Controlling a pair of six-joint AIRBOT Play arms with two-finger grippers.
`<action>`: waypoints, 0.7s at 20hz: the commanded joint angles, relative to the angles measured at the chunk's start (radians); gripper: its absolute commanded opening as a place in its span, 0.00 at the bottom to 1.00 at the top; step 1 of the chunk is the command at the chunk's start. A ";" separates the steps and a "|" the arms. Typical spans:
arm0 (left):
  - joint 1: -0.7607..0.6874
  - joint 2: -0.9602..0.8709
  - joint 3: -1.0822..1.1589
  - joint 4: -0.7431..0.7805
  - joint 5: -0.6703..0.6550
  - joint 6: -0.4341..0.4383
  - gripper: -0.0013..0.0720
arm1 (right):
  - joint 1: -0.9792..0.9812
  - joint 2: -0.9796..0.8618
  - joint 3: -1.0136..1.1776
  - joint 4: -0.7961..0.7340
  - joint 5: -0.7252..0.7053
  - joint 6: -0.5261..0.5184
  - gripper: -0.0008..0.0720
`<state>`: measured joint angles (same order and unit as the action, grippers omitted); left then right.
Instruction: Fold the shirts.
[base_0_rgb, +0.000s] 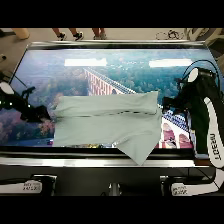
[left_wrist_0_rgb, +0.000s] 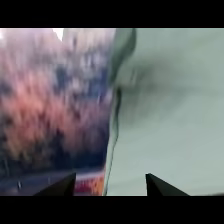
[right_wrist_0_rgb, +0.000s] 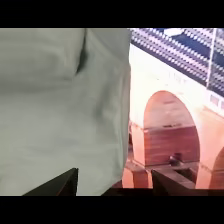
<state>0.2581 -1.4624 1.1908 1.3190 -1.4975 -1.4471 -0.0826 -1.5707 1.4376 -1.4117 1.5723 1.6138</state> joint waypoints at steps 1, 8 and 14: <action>0.027 0.197 -0.352 -0.009 0.098 0.021 0.75 | -0.027 0.131 -0.204 0.031 -0.041 -0.042 0.68; 0.023 0.234 -0.566 -0.065 0.288 0.026 0.74 | -0.027 0.171 -0.269 0.065 -0.078 -0.053 0.68; -0.029 0.234 -0.566 -0.122 0.381 0.009 0.07 | -0.027 0.276 -0.456 0.065 -0.117 -0.098 0.75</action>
<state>0.2520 -1.2304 0.6350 1.2068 -1.1740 -1.4277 -0.1093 -1.3586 1.0931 -1.3495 1.4837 1.5467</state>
